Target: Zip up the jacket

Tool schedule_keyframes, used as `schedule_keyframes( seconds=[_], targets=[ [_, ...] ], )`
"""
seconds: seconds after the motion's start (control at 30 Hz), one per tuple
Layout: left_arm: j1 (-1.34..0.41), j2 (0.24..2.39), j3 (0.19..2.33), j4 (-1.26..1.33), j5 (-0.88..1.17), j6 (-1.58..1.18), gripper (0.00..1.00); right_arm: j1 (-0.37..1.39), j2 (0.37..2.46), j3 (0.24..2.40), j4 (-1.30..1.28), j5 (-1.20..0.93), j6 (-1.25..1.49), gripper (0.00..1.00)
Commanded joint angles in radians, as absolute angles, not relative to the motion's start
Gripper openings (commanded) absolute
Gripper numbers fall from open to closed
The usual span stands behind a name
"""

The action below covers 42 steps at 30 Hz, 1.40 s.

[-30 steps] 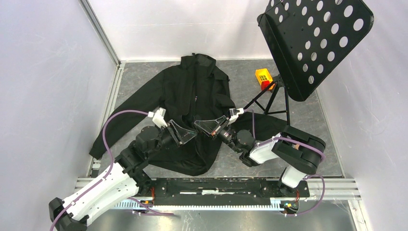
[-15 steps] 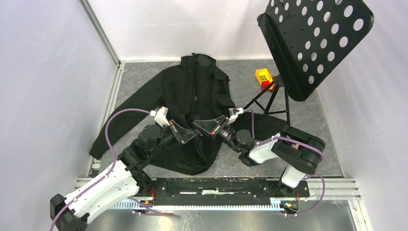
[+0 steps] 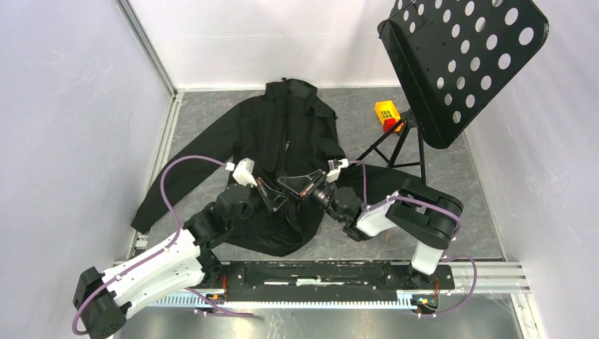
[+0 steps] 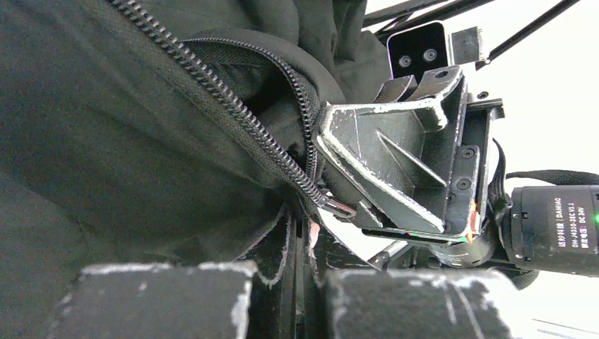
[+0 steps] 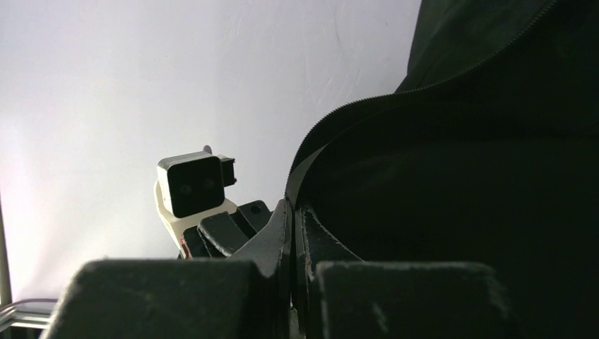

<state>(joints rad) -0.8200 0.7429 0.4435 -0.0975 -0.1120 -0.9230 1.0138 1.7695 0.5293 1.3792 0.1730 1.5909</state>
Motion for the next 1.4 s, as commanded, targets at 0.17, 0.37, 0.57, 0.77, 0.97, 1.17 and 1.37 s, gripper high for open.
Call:
schedule_keyframes(
  seconds=[0.17,0.37,0.57,0.77,0.97,1.17,1.37],
  targets=[
    [-0.874,0.723,0.392,-0.160,0.025,-0.902,0.02,1.035,1.739,0.532,1.524,0.180,1.621,0.00],
    [-0.872,0.697,0.333,-0.118,0.138,-0.959,0.02,1.027,1.706,0.426,1.471,0.090,1.549,0.29],
    [-0.873,0.675,0.271,-0.127,0.216,-0.999,0.02,0.963,1.569,0.283,1.318,-0.105,1.319,0.61],
    [-0.871,0.623,0.249,-0.157,0.259,-1.017,0.02,0.924,1.258,0.280,0.684,-0.179,0.731,0.89],
    [-0.870,0.592,0.255,-0.199,0.308,-1.015,0.02,0.920,1.133,0.373,0.343,-0.201,0.151,0.98],
    [-0.870,0.567,0.276,-0.254,0.375,-1.014,0.02,1.053,1.011,0.297,0.473,-0.098,-0.326,0.98],
    [-0.868,0.569,0.287,-0.300,0.422,-1.006,0.02,1.128,0.877,0.171,0.577,-0.260,-0.735,0.98]
  ],
)
